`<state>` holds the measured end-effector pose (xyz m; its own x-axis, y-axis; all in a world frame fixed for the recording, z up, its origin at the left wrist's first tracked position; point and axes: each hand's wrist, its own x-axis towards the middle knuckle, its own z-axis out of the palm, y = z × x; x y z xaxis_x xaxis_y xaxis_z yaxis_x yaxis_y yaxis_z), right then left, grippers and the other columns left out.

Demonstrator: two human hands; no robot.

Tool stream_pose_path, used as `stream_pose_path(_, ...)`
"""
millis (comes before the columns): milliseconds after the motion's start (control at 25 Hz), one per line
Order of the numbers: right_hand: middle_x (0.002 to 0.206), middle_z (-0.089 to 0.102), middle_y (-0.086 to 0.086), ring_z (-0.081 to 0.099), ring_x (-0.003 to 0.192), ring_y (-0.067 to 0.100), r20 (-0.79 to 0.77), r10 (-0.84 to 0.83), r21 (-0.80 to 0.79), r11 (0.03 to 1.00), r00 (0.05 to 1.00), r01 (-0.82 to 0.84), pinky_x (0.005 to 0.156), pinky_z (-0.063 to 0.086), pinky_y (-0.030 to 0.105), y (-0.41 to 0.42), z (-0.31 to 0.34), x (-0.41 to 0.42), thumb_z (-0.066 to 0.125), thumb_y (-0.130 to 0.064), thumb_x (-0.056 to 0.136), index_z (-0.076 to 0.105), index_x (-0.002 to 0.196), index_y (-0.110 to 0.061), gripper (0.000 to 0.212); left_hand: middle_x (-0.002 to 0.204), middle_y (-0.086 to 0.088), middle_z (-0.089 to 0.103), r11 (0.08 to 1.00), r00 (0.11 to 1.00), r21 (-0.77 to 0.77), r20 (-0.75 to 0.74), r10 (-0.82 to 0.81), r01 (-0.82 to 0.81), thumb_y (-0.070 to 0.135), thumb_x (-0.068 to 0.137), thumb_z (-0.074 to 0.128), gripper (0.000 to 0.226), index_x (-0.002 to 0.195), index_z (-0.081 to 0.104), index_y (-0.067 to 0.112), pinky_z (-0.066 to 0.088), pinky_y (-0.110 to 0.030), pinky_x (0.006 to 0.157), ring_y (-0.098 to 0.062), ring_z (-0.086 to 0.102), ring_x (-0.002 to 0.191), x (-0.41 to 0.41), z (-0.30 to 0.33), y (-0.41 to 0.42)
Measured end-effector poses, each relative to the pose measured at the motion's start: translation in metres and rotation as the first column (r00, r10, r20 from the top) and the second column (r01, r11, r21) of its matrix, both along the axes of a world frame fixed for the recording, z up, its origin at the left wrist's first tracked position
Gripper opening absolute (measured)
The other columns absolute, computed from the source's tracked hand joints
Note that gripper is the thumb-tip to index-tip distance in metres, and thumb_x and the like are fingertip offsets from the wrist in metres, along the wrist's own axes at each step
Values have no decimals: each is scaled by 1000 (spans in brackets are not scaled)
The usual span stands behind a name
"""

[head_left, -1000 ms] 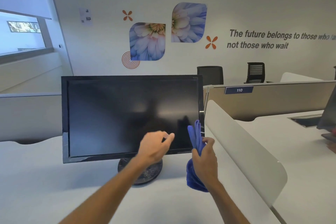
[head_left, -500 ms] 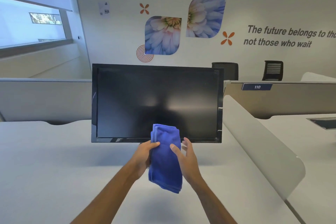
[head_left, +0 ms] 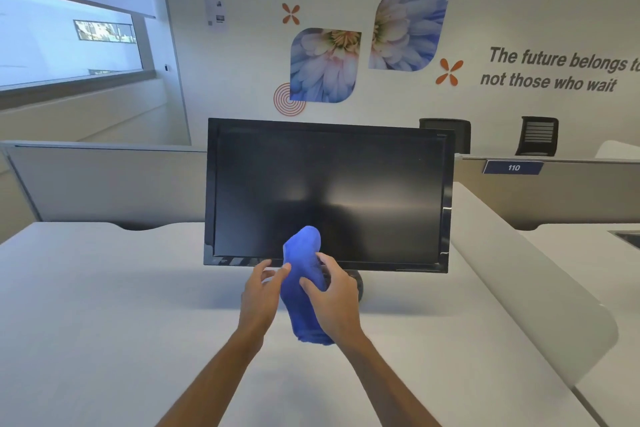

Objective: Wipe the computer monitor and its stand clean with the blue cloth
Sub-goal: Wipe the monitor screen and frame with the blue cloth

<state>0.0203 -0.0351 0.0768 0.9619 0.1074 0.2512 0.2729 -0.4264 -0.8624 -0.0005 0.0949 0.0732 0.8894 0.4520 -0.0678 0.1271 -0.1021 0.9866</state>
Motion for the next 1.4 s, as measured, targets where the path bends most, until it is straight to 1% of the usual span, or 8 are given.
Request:
stream_pose_path(120, 109, 71, -6, 66, 95, 8, 57, 119, 17, 993, 991, -120, 83, 51, 13, 32, 5, -11, 61, -20, 89, 60, 124, -30, 36, 98, 6, 64, 986, 994, -126, 53, -100, 106, 46, 95, 47, 22, 102, 56, 27, 52, -33, 81, -15, 62, 93, -2, 14, 3)
stream_pose_path(240, 90, 72, 5, 70, 76, 20, -126, 358, 52, 934, 925, -354, 60, 57, 27, 61, 14, -18, 51, -19, 91, 49, 125, -47, 44, 93, -12, 69, 937, 999, -348, -37, 6, -18, 49, 95, 44, 39, 98, 63, 15, 54, -39, 80, -26, 66, 89, 4, 18, 30)
stream_pose_path(400, 125, 64, -6, 58, 112, 8, -202, 438, 47, 898, 876, -437, 96, 44, 21, 89, 21, -9, 44, -15, 95, 59, 131, -27, 41, 86, -16, 64, 828, 991, -552, -129, 37, -102, 40, 99, 41, 40, 89, 61, 6, 50, -42, 77, -29, 60, 77, 0, 21, 74)
stream_pose_path(560, 123, 64, -9, 58, 110, 3, -88, 392, -47, 916, 916, -397, 99, 47, 24, 113, 44, 19, 50, -12, 90, 63, 126, -22, 40, 102, -17, 65, 792, 975, -569, -105, 196, -220, 34, 92, 53, 32, 108, 57, 6, 50, -42, 75, -31, 61, 82, 16, 30, 129)
stream_pose_path(880, 131, 60, -8, 55, 120, 12, 216, 196, -319, 940, 957, -121, 105, 42, 36, 143, 139, 116, 57, -28, 85, 52, 136, -25, 51, 106, -17, 63, 885, 940, -357, 52, 337, -298, 21, 83, 58, 37, 115, 55, 1, 52, -46, 86, -34, 61, 93, 90, 105, 220)
stream_pose_path(1080, 152, 38, 0, 35, 139, 21, 433, 137, -592, 788, 891, 166, 113, 28, 43, 162, 186, 176, 54, -35, 91, 38, 145, -19, 58, 112, -16, 60, 952, 932, -91, 198, 304, -291, 18, 94, 42, 31, 122, 51, 7, 45, -37, 79, -28, 54, 91, 150, 158, 234)
stream_pose_path(1280, 159, 25, 0, 18, 147, 22, 380, 171, -773, 598, 909, 211, 118, 7, 52, 174, 197, 216, 37, -53, 96, 25, 151, -21, 65, 111, -15, 61, 961, 960, 177, 224, 170, -212, 14, 95, 34, 33, 120, 55, 12, 45, -39, 81, -27, 54, 92, 187, 182, 225)
stream_pose_path(1400, 157, 30, 0, 25, 145, 23, 336, 172, -773, 612, 926, 167, 118, 11, 51, 177, 192, 223, 33, -64, 94, 31, 149, -21, 70, 103, -13, 61, 939, 967, 306, 240, 85, -158, 12, 96, 32, 34, 120, 56, 14, 46, -38, 80, -26, 56, 91, 193, 176, 218)
